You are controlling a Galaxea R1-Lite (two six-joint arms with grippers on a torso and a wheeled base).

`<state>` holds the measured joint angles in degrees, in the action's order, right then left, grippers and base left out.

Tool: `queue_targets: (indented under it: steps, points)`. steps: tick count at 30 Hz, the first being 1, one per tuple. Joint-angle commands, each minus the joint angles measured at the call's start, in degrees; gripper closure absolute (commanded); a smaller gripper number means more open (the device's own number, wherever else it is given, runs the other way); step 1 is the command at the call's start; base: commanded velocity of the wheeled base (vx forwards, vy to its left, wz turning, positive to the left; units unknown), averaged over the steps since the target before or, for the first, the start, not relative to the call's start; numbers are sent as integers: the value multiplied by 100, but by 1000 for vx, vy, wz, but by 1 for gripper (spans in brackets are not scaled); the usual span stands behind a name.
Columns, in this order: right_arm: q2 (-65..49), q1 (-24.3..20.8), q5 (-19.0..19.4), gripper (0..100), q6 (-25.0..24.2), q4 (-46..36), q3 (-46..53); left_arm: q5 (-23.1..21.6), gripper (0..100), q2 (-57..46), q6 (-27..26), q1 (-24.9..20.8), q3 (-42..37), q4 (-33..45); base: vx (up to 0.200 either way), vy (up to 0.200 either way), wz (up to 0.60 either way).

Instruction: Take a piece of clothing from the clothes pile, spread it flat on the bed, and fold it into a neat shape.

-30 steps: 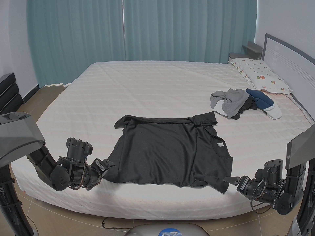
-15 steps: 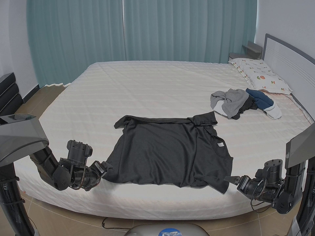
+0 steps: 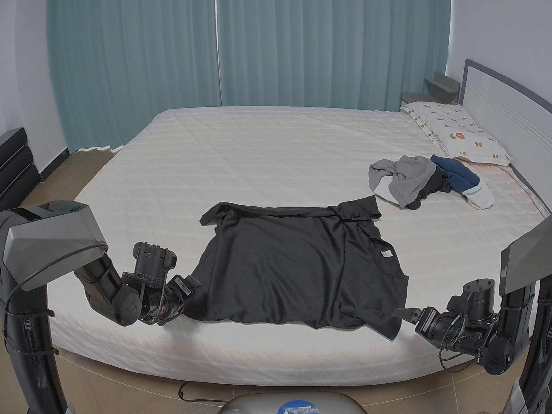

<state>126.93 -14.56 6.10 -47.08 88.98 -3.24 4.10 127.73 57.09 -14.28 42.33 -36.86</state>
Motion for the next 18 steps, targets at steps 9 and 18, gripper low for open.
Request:
queue_targets:
  steps: [9,18]
  points:
    - [-28,-12,-12,0,32,76,8,302,100,410,-391,4,136,-5,0,0,0]
    - [-89,-21,-29,0,173,76,-54,285,100,-240,-682,232,-286,83,0,0,0]
